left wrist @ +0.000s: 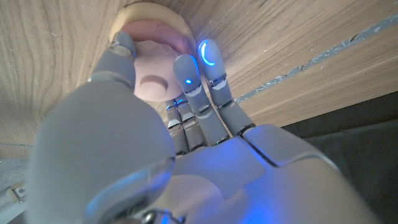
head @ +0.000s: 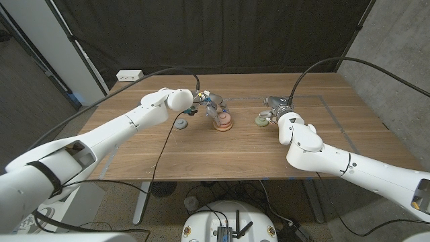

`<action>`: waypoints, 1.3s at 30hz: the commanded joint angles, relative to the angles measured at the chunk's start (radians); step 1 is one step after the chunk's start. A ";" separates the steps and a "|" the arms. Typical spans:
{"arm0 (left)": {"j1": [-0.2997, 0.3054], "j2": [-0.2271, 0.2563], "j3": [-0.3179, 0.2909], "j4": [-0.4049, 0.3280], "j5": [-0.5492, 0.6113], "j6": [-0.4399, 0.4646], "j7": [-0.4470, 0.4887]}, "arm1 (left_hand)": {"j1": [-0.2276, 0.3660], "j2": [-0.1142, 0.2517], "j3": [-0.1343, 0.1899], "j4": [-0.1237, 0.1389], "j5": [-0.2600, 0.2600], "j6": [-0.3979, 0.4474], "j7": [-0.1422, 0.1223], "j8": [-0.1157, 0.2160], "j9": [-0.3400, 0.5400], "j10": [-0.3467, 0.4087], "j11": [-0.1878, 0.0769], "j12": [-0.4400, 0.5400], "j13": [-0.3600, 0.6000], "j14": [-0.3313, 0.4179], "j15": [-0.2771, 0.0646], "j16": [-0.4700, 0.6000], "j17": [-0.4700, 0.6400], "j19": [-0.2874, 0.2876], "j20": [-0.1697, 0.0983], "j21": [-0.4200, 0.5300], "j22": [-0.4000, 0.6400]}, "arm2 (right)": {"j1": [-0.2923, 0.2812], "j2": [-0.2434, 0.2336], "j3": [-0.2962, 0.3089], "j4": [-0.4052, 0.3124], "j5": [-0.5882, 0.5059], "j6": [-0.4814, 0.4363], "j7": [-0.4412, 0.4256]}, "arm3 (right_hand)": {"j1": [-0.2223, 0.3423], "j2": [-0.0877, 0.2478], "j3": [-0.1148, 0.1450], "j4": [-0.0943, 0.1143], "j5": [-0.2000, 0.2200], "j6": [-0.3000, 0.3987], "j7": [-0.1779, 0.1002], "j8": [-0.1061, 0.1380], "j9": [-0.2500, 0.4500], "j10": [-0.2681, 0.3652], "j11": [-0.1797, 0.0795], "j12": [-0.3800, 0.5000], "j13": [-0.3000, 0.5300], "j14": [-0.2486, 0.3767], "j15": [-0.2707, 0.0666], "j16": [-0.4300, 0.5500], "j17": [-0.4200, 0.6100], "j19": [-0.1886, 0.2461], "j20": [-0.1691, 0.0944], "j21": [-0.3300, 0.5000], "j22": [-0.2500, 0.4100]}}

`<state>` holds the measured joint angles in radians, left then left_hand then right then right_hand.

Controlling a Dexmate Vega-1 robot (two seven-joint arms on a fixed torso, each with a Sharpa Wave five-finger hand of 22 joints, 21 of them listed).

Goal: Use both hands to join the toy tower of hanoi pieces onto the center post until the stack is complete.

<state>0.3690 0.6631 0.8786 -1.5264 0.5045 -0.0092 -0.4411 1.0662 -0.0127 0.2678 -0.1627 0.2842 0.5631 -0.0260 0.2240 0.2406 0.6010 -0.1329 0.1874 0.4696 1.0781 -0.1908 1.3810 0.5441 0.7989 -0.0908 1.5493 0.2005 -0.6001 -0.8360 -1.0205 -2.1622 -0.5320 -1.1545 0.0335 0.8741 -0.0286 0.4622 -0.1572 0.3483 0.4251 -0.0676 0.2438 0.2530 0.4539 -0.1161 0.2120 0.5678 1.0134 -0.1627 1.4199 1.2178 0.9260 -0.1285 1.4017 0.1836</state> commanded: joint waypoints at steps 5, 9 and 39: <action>0.010 0.014 -0.003 -0.022 0.020 0.012 0.015 | -0.014 -0.016 -0.005 0.009 0.007 -0.041 0.005 -0.018 0.000 -0.031 -0.011 -0.008 0.013 -0.014 -0.029 -0.013 -0.018 -0.019 -0.116 -0.006 0.000 | 0.003 -0.007 -0.008 -0.011 0.001 -0.002 -0.001 | 0.002 0.005 0.006 -0.002 0.010 0.005 0.001 -0.004 0.004 0.011 -0.001 0.001 0.002 0.005 -0.055 0.002 0.003 0.010 -0.090 -0.004 0.002; 0.011 0.020 -0.004 -0.027 0.025 0.011 0.013 | -0.023 -0.023 -0.011 0.011 0.008 -0.069 0.007 -0.026 -0.002 -0.060 -0.004 -0.011 0.009 -0.025 -0.029 -0.021 -0.027 -0.038 -0.115 -0.011 -0.001 | 0.005 -0.007 -0.010 -0.011 0.001 -0.006 0.001 | 0.001 0.005 0.006 -0.002 0.010 0.005 0.002 -0.004 0.004 0.010 -0.002 0.001 0.002 0.003 -0.055 0.001 0.002 0.010 -0.090 -0.004 0.002; 0.005 0.030 -0.005 -0.045 0.041 0.006 -0.037 | -0.089 -0.048 -0.045 0.022 0.010 -0.251 0.058 -0.039 -0.018 -0.256 0.078 -0.009 -0.015 -0.099 -0.029 -0.041 -0.044 -0.112 -0.112 -0.032 -0.005 | 0.011 -0.007 -0.017 -0.020 -0.001 -0.016 0.001 | 0.001 0.005 0.008 -0.003 0.012 0.007 0.002 -0.004 0.004 0.013 -0.003 0.000 0.002 0.006 -0.055 0.003 0.004 0.011 -0.091 -0.004 0.002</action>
<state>0.3778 0.6902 0.8707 -1.5644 0.5412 -0.0024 -0.4562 0.9818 -0.0605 0.2286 -0.1433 0.2932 0.3190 0.0324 0.1849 0.2230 0.3546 -0.0541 0.1731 0.4541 0.9856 -0.1481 1.3456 0.4963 0.6947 -0.0664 1.5221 0.1951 -0.5878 -0.8419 -1.0366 -2.1796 -0.5340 -1.1663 0.0367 0.8741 -0.0287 0.4649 -0.1600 0.3559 0.4251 -0.0676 0.2399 0.2529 0.4578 -0.1199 0.2120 0.5683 1.0133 -0.1627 1.4199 1.2195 0.9260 -0.1285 1.3979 0.1836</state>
